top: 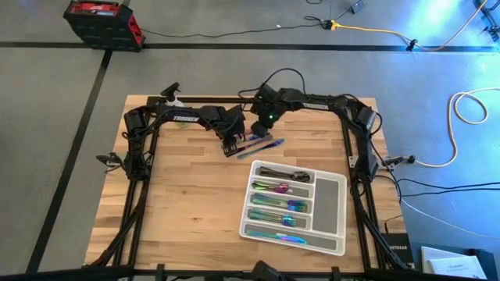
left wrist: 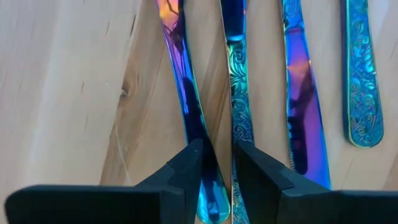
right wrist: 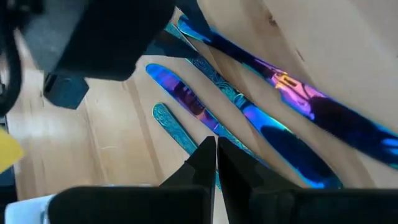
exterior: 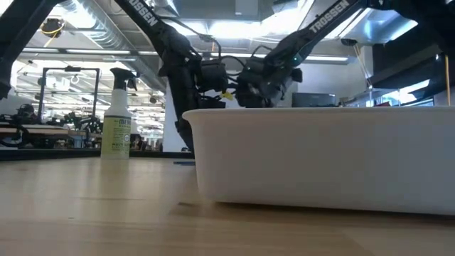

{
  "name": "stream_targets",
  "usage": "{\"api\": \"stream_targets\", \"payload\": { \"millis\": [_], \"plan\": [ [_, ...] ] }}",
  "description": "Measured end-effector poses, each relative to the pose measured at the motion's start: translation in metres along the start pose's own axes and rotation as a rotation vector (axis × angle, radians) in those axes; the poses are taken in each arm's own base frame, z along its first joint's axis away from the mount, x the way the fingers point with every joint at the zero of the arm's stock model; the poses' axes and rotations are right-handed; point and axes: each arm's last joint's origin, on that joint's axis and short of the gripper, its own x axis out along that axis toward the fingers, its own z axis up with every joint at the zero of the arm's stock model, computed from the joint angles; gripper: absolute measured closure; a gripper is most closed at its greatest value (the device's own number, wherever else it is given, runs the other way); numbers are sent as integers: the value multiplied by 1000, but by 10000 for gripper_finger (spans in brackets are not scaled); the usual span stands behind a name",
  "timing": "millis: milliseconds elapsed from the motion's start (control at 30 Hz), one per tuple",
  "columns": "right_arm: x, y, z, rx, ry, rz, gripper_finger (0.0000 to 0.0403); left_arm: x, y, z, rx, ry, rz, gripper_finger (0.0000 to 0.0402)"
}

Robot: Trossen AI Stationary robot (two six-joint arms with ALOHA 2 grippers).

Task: Sort silverware
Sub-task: Put the purple knife into the white silverware tray

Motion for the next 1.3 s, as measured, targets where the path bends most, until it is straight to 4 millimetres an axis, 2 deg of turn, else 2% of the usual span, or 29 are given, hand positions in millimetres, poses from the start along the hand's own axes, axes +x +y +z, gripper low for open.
{"api": "stream_targets", "payload": {
  "millis": [167,400,633,800,1033,1300],
  "plan": [
    [10,-7,-2,87,62,-5,403,1,2,-2,-3,11,3,321],
    [14,-12,-3,200,53,-96,403,0,14,-6,2,26,25,321],
    [14,-13,-2,234,44,-117,403,-1,36,-9,-71,19,83,321],
    [14,-12,-2,224,40,-119,403,-4,43,-9,-104,25,84,321],
    [17,-9,-3,119,43,-175,403,-4,40,-10,-104,30,-10,321],
    [24,0,-5,90,50,-209,403,-4,28,-16,-34,97,-100,321]
  ]
}}
